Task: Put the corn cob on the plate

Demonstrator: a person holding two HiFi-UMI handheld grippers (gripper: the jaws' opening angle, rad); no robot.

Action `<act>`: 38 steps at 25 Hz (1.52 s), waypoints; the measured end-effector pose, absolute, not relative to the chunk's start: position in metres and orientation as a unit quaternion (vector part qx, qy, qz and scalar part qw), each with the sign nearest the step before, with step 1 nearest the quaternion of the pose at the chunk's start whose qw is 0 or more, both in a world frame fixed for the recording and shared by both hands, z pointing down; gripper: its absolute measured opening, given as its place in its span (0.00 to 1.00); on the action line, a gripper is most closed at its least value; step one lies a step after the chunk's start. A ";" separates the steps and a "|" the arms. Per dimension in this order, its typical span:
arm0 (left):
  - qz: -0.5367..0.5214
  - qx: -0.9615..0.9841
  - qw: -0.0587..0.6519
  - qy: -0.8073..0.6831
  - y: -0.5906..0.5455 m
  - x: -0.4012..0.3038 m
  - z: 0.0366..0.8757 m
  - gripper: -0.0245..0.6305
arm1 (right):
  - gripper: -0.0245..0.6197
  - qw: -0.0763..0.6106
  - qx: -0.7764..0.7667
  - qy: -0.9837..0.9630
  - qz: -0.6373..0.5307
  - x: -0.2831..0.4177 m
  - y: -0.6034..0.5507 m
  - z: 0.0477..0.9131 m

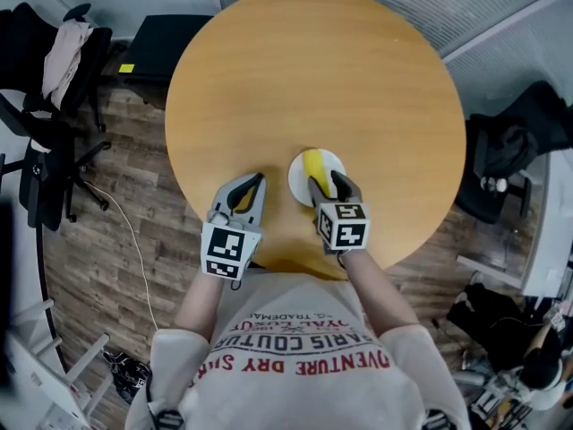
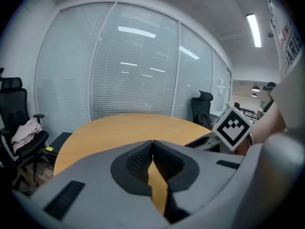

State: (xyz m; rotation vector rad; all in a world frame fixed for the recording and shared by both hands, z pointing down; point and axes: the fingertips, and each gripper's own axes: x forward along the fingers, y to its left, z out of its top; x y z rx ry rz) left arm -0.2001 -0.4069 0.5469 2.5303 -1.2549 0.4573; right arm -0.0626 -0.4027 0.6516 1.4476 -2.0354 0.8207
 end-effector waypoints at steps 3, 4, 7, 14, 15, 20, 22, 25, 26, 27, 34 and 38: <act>0.158 0.881 0.127 -0.427 -0.404 -0.193 0.538 0.09 | 0.16 0.245 0.551 -0.750 0.272 -0.054 -0.399 0.631; 0.156 0.883 0.122 -0.425 -0.403 -0.190 0.534 0.09 | 0.15 0.239 0.556 -0.751 0.263 -0.051 -0.398 0.623; 0.146 0.891 0.106 -0.417 -0.405 -0.182 0.519 0.09 | 0.11 0.215 0.566 -0.760 0.236 -0.045 -0.399 0.595; 0.119 0.903 0.074 -0.407 -0.404 -0.169 0.482 0.09 | 0.08 0.143 0.568 -0.793 0.168 -0.037 -0.393 0.520; 0.114 0.903 0.071 -0.408 -0.404 -0.169 0.478 0.09 | 0.08 0.136 0.564 -0.798 0.162 -0.038 -0.390 0.511; 0.087 0.906 0.056 -0.411 -0.400 -0.171 0.453 0.09 | 0.08 0.095 0.561 -0.815 0.113 -0.043 -0.379 0.468; 0.079 0.909 0.046 -0.407 -0.397 -0.169 0.443 0.09 | 0.08 0.077 0.563 -0.818 0.088 -0.042 -0.376 0.454; 0.070 0.911 0.032 -0.405 -0.395 -0.165 0.432 0.09 | 0.08 0.066 0.562 -0.822 0.057 -0.041 -0.375 0.441; 0.067 0.912 0.029 -0.405 -0.395 -0.165 0.429 0.09 | 0.08 0.063 0.562 -0.823 0.052 -0.041 -0.375 0.439; 0.064 0.912 0.028 -0.405 -0.395 -0.164 0.427 0.09 | 0.08 0.061 0.562 -0.824 0.051 -0.041 -0.375 0.437; 0.053 0.911 0.024 -0.407 -0.393 -0.165 0.416 0.09 | 0.08 0.051 0.565 -0.822 0.046 -0.041 -0.374 0.430; 0.053 0.910 0.024 -0.410 -0.391 -0.166 0.416 0.09 | 0.08 0.049 0.576 -0.815 0.049 -0.038 -0.375 0.432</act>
